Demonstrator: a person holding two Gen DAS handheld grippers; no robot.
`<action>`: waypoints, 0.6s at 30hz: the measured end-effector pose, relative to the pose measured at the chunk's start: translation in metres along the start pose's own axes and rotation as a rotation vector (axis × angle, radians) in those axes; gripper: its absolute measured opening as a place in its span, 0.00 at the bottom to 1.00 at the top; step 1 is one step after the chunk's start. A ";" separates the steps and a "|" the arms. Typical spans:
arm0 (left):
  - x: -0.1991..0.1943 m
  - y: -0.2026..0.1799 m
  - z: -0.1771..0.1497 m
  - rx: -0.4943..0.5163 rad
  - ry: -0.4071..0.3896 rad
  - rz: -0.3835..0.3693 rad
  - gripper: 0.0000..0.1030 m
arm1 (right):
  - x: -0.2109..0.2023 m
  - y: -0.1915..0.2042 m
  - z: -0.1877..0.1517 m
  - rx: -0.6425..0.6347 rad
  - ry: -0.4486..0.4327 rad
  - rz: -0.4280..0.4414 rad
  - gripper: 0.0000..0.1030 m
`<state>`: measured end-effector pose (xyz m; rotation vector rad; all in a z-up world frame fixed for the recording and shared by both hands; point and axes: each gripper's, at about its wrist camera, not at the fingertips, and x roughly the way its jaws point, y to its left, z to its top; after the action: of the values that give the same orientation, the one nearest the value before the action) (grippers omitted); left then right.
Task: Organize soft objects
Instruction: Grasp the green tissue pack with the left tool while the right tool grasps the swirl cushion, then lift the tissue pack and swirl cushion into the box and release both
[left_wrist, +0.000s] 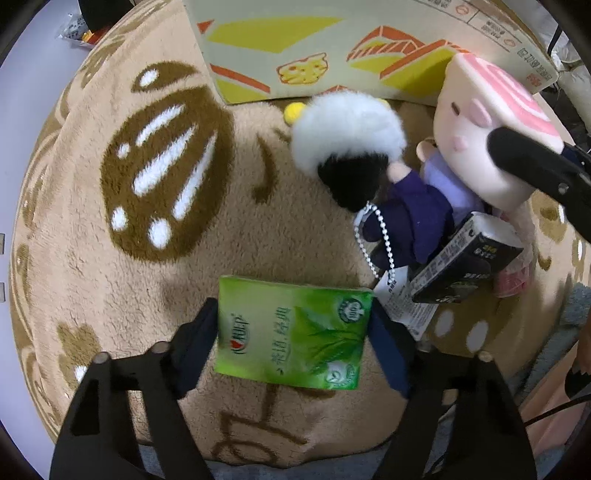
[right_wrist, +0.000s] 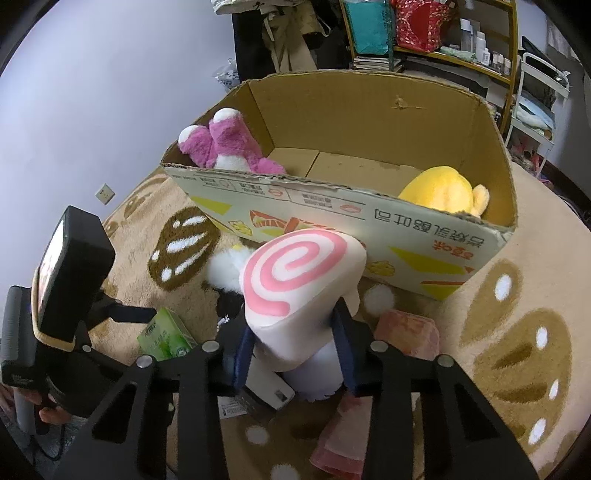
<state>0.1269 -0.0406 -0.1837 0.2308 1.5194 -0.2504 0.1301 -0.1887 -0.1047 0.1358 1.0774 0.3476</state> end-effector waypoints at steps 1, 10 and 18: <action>0.000 0.000 0.000 0.000 -0.005 0.001 0.73 | -0.001 -0.001 0.000 0.002 -0.001 -0.001 0.38; -0.023 -0.001 -0.013 -0.030 -0.119 0.048 0.72 | -0.017 -0.002 -0.004 0.002 -0.025 -0.042 0.31; -0.074 0.007 -0.025 -0.093 -0.350 0.035 0.72 | -0.043 -0.004 -0.012 0.032 -0.081 -0.060 0.30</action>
<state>0.1030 -0.0253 -0.1104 0.1315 1.1757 -0.1807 0.1021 -0.2077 -0.0749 0.1448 1.0055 0.2692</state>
